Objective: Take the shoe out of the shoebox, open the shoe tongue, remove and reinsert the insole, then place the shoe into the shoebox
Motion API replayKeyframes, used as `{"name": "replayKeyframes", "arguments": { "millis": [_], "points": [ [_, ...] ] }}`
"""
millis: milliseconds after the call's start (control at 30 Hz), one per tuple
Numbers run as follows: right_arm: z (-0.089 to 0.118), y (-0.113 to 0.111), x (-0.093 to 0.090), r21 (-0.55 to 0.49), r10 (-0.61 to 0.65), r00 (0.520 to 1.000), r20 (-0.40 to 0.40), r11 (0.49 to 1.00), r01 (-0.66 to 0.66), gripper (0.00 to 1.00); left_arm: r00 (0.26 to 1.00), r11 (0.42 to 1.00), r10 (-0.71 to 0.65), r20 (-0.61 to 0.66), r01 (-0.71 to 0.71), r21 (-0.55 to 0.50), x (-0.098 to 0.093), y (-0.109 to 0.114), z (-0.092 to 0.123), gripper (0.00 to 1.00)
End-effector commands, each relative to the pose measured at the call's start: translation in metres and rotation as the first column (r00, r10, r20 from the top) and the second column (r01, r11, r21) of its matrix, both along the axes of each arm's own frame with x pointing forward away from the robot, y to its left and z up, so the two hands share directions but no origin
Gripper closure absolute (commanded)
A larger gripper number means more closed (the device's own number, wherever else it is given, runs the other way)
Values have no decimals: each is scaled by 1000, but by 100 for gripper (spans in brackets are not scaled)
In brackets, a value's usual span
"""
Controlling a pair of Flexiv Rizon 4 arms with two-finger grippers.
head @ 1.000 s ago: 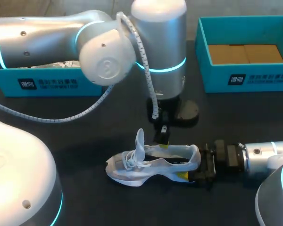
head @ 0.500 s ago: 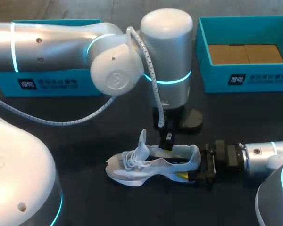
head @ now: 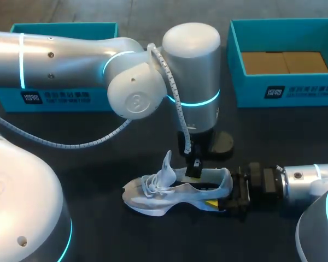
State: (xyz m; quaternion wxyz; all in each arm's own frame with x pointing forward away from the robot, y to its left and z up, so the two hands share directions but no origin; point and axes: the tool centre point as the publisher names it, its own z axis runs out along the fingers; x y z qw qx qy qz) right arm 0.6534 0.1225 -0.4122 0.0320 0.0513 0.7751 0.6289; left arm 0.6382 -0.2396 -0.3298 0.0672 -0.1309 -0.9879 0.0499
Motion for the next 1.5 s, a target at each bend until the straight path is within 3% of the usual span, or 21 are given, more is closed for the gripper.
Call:
{"name": "replayKeyframes", "arguments": {
  "millis": [33, 367, 667, 1200, 1500],
  "points": [
    [0, 1, -2, -3, -4, 1000, 1, 1000, 4, 100, 1000, 1000, -1, 1, 1, 0, 0, 0, 0, 100],
    [0, 1, -2, -3, -4, 1000, 1, 1000, 4, 100, 1000, 1000, 9, 19, -9, 17, 7, -15, -26, 100],
    [0, 1, -2, -3, -4, 1000, 1, 1000, 4, 100, 999, 999, 7, 32, -8, 37, 7, -15, -45, 100],
    [0, 1, -2, -3, -4, 1000, 1, 1000, 4, 100, 999, 996, 31, -31, -29, 84, 3, 25, -58, 100],
    [0, 1, -2, -3, -4, 1000, 1, 1000, 4, 100, 994, 997, 13, -107, -5, 79, -11, 41, -60, 100]
  ]
}}
